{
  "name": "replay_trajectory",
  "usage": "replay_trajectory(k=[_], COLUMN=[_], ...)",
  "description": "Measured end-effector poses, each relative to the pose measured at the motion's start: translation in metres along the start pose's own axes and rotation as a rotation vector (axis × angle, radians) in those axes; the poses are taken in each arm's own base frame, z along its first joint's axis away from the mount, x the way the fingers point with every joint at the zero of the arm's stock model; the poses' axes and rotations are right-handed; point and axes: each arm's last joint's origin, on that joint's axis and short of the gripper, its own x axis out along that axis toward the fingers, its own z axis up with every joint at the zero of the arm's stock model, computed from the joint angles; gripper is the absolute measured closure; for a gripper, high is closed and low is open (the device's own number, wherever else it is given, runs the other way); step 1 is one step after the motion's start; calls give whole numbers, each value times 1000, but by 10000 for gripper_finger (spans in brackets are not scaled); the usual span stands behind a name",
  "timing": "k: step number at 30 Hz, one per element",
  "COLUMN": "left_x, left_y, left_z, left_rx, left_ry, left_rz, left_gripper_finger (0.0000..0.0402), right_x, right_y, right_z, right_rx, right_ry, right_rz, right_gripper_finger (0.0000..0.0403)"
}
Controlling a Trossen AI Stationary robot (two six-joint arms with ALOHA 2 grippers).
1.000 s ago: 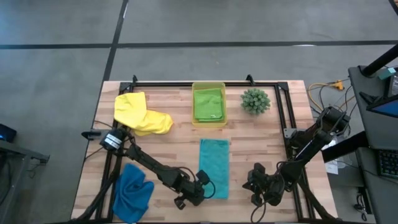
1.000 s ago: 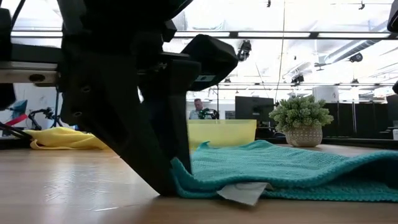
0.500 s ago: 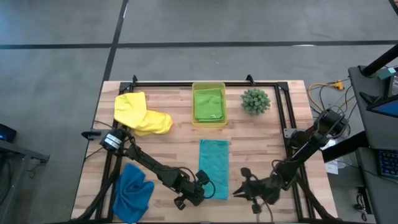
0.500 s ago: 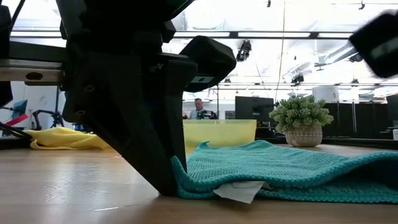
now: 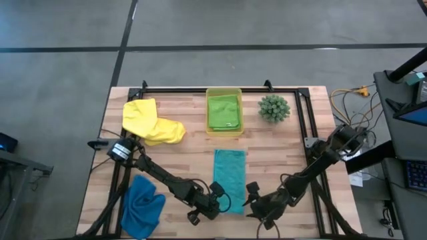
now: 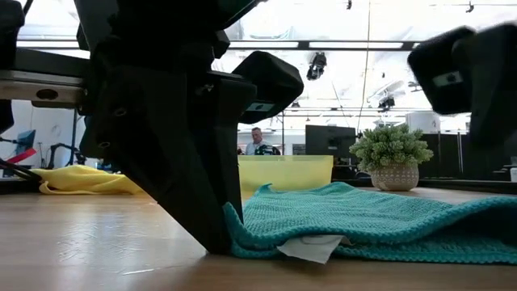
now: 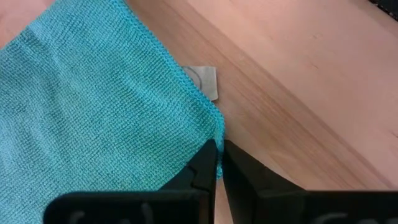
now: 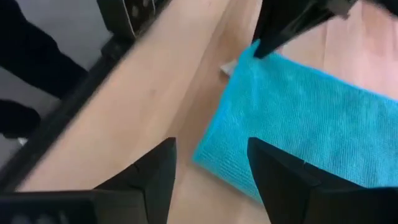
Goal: Fold microfiber towels
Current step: Fold the light blue microfiber cloth
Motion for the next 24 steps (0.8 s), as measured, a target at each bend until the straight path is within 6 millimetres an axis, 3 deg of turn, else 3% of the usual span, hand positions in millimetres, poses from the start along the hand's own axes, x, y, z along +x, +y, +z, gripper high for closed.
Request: replay_trajectory(k=[11,20,24], left_x=[0,0,1], left_y=[0,0,0], left_z=[0,-1,-1], left_rx=[-27,-70,-73], left_ry=[-1,1,1], left_rz=[-1,-1,-1], left_gripper_finger=[394,394,398], right_x=[35,43,43], right_y=[-1,2,1], right_z=[-2,-7,-8], right_rx=[-34,-49,-41], right_ry=[150,231,230], right_rz=[128,107,68], right_gripper_finger=[210,218,244])
